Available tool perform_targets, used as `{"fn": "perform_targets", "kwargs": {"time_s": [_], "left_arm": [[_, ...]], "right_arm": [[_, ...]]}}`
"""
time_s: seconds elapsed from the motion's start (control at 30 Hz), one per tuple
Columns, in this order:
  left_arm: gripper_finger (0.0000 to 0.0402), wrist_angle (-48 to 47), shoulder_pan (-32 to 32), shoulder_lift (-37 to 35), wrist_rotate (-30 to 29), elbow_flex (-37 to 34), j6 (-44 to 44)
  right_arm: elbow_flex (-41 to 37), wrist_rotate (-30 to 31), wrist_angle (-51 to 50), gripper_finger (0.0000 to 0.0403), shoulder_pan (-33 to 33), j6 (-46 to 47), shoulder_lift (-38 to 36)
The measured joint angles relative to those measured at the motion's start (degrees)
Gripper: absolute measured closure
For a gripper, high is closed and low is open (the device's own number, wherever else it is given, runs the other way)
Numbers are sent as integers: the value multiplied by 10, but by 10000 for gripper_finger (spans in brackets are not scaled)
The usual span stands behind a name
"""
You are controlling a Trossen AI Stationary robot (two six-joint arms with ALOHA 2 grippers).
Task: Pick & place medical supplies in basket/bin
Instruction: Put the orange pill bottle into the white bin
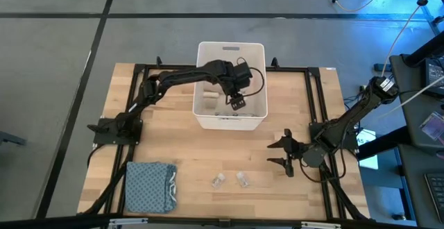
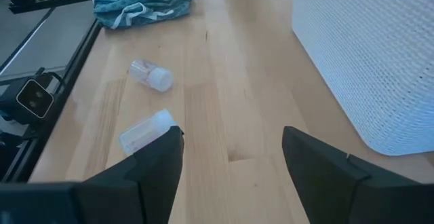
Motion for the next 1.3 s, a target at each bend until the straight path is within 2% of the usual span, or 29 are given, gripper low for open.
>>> {"fn": "perform_targets", "kwargs": {"time_s": [0.33,0.53,0.7,0.97,1.3], "left_arm": [[199,-48,0,2,-48,75,1],[199,-20,0,0,-38,91,6],[199,-2,0,20,24,92,6],[198,16,0,57,32,93,12],[199,47,-2,61,32,92,13]], "right_arm": [[0,0,0,153,0,1,0],[0,0,0,153,0,3,0],[0,0,-1,153,0,2,0],[0,-1,-7,153,0,12,0],[0,-1,-16,153,0,15,0]]}}
